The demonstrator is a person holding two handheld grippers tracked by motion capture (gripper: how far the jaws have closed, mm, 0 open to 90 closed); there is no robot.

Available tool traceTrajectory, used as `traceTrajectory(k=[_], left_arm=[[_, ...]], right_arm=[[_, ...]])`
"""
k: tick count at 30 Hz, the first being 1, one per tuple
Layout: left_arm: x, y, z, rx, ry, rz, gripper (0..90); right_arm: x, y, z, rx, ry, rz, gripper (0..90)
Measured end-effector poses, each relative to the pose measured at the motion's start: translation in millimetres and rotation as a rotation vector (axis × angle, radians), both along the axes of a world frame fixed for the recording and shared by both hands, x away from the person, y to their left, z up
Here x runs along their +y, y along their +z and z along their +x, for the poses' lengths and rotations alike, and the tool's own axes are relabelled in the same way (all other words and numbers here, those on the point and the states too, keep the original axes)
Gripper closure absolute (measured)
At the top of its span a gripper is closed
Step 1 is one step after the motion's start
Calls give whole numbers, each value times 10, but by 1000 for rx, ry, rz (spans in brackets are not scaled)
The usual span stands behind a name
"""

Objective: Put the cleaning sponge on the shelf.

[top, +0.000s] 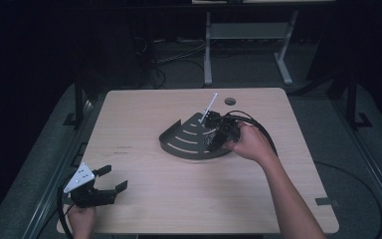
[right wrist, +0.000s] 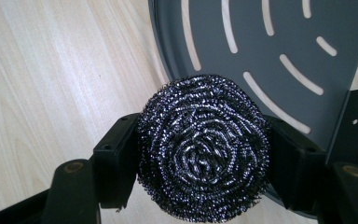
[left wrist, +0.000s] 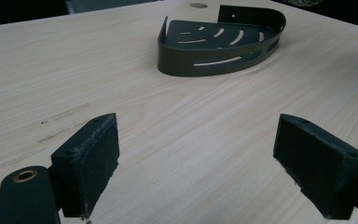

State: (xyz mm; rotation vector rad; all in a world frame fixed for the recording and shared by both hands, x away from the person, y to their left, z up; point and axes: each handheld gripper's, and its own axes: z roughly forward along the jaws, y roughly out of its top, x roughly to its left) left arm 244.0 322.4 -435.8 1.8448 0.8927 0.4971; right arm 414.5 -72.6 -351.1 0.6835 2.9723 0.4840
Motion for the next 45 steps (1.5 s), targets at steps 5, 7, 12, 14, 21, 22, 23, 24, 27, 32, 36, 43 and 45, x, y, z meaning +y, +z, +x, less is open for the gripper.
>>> traceTrajectory(k=[5,7,12,14,21,22,23,24,27,32,36,43,45], left_arm=[[1,-2,2,0,-1,0,137],[1,-2,1,0,0,0,137],[3,-3,2,1,0,-1,137],[3,-3,4,1,-1,0,137],[2,-4,4,0,1,-2,137],[5,-3,4,0,0,1,137],[6,-3,4,0,1,1,137],[8,-3,5,1,1,1,137],[9,-3,4,0,2,-2,137],[6,-6,6,2,0,-2,137],[7,-7,7,3,0,-3,137],[15,-5,4,1,2,-6,137],[18,-5,5,3,1,-5,137]], right_arm=[[34,21,30,-4,4,-3,323],[42,24,50,4,2,7,323],[42,-16,103,15,-2,1,323],[40,-35,129,20,-6,0,323],[65,-25,182,23,-7,-7,323],[71,-16,190,21,-7,-10,323],[78,-9,198,18,-5,-11,323],[85,-2,202,16,-8,-14,323],[93,7,234,31,-5,19,323],[89,-54,301,42,-20,12,323],[94,-134,359,54,-30,-4,323],[140,-266,435,59,-36,-26,323],[174,-316,447,48,-32,-35,322]])
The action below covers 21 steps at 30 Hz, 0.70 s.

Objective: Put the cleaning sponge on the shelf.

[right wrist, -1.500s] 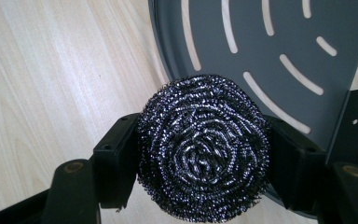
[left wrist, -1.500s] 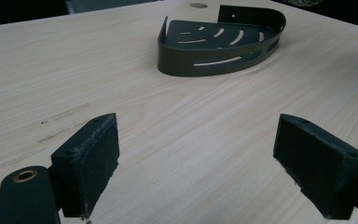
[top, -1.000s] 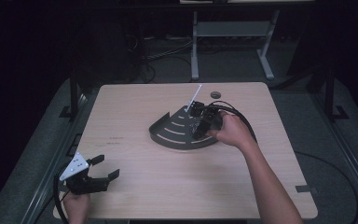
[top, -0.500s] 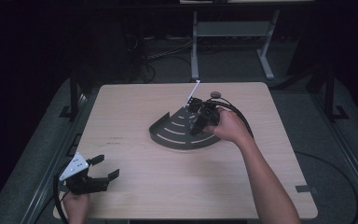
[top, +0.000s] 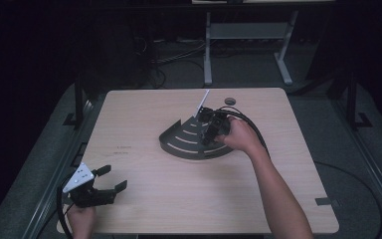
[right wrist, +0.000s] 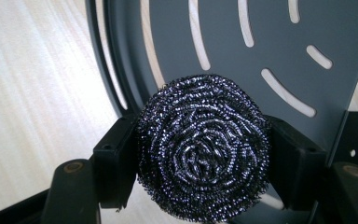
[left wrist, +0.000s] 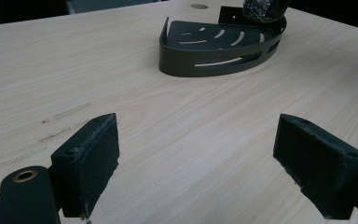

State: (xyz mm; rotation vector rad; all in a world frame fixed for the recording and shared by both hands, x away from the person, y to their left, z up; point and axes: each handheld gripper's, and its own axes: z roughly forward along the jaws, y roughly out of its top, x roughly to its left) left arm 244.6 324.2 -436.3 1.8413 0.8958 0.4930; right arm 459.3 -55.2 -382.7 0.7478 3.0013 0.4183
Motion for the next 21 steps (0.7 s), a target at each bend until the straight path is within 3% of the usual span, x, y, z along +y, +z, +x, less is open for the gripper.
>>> traceTrajectory(k=[15,21], left_arm=[[-3,0,0,-1,0,-1,137],[-5,-2,2,1,0,-2,137]], right_arm=[[9,-264,110,19,-37,15,320],[15,-302,135,18,-42,12,319]])
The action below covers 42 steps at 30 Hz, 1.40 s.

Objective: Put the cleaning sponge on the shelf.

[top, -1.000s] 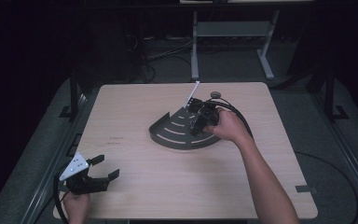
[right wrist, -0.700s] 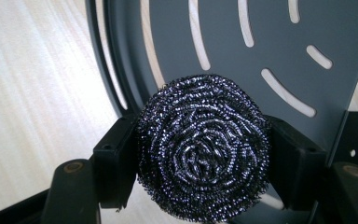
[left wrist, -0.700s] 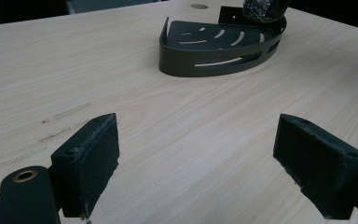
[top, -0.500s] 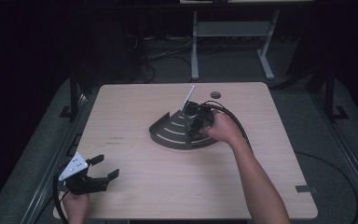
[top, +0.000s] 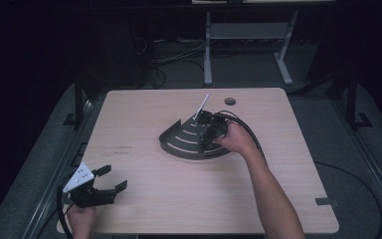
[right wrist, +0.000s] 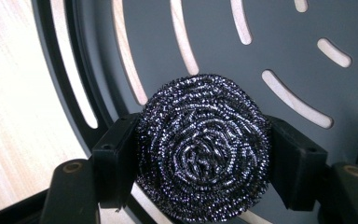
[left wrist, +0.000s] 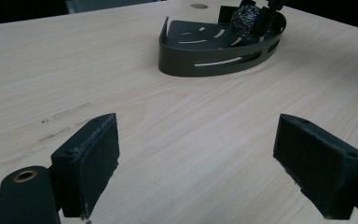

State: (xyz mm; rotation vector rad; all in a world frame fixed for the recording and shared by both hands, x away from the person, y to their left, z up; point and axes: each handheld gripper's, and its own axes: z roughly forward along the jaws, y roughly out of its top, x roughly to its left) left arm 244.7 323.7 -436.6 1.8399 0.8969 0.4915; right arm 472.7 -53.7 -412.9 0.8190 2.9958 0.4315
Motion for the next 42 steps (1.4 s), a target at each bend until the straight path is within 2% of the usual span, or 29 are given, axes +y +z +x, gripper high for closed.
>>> traceTrajectory(k=[10,29,42], left_arm=[[9,0,-2,0,0,0,137],[5,-1,0,0,0,0,137],[7,1,2,-1,1,1,137]], right_arm=[[37,-57,23,8,-8,6,318],[-5,-219,59,25,-34,11,318],[-18,-201,72,13,-43,15,315]])
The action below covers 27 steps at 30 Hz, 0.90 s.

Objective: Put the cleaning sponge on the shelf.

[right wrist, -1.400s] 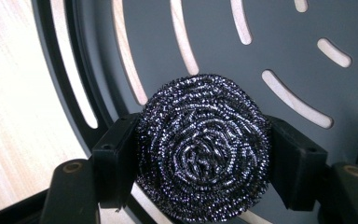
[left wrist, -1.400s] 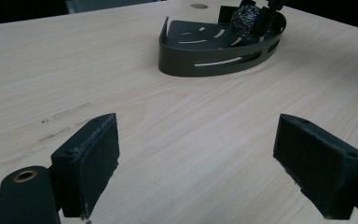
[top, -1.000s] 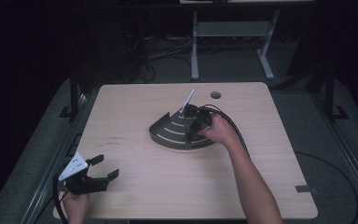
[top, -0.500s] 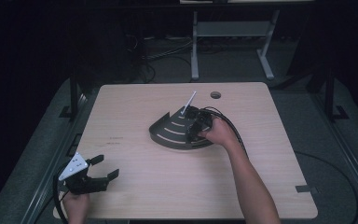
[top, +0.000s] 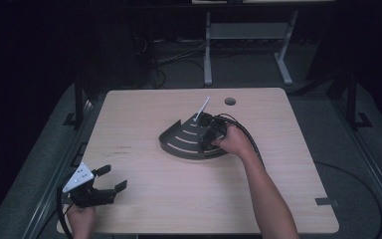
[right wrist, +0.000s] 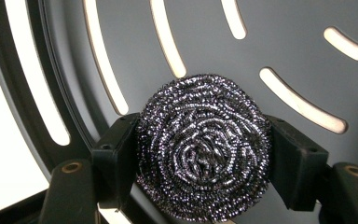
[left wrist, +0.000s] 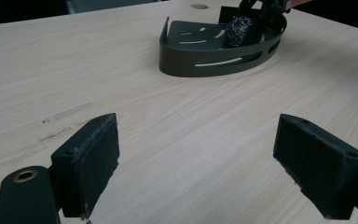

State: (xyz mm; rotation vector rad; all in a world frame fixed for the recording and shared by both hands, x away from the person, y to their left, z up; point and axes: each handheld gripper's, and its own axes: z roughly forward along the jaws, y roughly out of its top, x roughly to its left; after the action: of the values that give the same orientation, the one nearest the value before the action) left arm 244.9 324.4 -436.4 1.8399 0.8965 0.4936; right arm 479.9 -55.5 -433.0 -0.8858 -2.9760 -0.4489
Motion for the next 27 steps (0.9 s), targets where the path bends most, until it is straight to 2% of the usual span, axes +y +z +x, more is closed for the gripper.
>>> traceTrajectory(k=[27], left_arm=[[-27,-5,19,6,-1,6,137]], right_arm=[[-50,26,14,1,-11,14,261]])
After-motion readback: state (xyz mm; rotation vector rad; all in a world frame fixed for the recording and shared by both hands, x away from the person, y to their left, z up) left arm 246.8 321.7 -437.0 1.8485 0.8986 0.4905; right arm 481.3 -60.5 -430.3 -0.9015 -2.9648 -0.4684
